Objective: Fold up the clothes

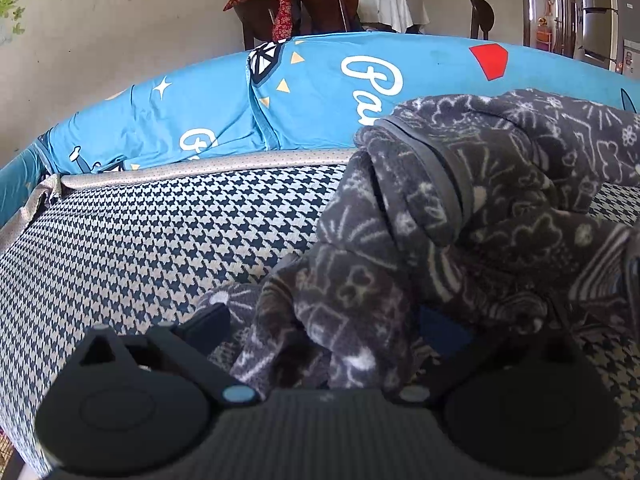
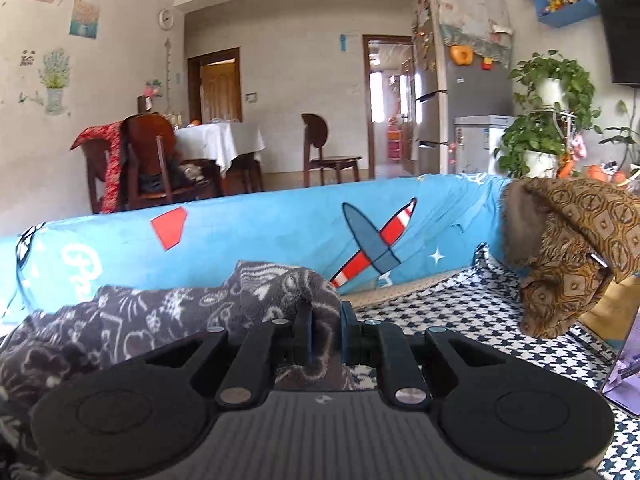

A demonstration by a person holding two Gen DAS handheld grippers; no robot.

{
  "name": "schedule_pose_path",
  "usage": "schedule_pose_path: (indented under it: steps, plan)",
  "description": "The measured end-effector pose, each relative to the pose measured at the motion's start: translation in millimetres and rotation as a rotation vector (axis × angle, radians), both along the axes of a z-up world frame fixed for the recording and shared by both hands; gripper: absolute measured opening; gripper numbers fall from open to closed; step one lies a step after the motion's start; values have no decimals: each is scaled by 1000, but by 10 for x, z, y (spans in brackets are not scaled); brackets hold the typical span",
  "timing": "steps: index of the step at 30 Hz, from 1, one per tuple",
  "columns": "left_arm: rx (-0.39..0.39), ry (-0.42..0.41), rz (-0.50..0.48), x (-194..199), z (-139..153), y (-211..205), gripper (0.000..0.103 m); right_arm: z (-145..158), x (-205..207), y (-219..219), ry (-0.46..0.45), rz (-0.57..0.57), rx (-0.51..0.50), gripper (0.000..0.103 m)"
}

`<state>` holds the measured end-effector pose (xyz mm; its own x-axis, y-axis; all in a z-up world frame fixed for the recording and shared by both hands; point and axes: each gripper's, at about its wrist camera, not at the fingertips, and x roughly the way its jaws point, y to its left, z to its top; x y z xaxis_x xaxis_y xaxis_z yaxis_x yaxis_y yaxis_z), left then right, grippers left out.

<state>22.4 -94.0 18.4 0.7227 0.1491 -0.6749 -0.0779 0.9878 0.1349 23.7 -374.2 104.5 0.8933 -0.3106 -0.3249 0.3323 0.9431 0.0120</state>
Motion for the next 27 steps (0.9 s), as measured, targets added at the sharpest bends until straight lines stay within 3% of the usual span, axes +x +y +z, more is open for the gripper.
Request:
schedule_pose_path:
  steps: [3, 5, 9, 11, 12, 21, 24, 27]
  plan:
    - [12, -7, -4, 4, -1, -18, 103, 45, 96, -90, -39, -78, -37, 14]
    - [9, -6, -8, 9, -6, -17, 103, 55, 178, -237, -45, -123, 4, 14]
    - [3, 7, -12, 39, -38, -9, 103, 3, 201, -380, -18, -117, 72, 18]
    - [-3, 10, -8, 55, -47, 1, 103, -23, 212, -451, -4, -114, 106, 36]
    - [-6, 11, -6, 61, -50, 5, 103, -36, 218, -487, 3, -113, 123, 39]
    - [-16, 10, -12, 68, -41, -13, 103, -163, 256, -759, 62, -81, 276, 51]
    - [-18, 13, -10, 78, -47, -7, 103, -267, 296, -806, 123, -24, 340, 53]
    - [-20, 14, -8, 89, -53, -4, 103, -399, 343, -780, 200, 21, 338, 54]
